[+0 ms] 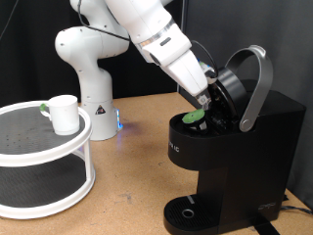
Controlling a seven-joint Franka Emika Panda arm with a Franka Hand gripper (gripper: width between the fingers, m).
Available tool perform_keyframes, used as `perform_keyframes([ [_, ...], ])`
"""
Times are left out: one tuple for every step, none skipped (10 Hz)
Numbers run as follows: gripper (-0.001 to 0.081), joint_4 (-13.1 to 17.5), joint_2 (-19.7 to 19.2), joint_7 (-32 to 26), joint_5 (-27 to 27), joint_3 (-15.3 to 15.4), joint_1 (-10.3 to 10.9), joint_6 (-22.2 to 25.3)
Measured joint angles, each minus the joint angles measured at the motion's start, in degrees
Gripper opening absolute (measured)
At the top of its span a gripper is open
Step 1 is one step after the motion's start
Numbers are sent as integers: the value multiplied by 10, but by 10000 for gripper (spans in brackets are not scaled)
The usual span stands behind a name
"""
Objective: Make a cup of coffee with the keurig machine
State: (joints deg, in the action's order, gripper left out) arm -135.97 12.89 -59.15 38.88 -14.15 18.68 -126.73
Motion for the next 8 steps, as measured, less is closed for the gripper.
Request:
perform_keyframes([
  [803,-3,0,1,-1,1,0,-5],
  [803,-6,-2,2,-1,2,0,-13],
  [803,-8,-6,2,-1,3,0,-18],
  [803,-9,-9,2,-1,4,0,-21],
  [803,-10,-12,2,-1,5,0,-23],
  [803,-12,-13,2,0,6,1,-24],
  [803,-14,-14,-1,5,7,2,-25],
  [803,-14,-15,-11,18,7,4,-25],
])
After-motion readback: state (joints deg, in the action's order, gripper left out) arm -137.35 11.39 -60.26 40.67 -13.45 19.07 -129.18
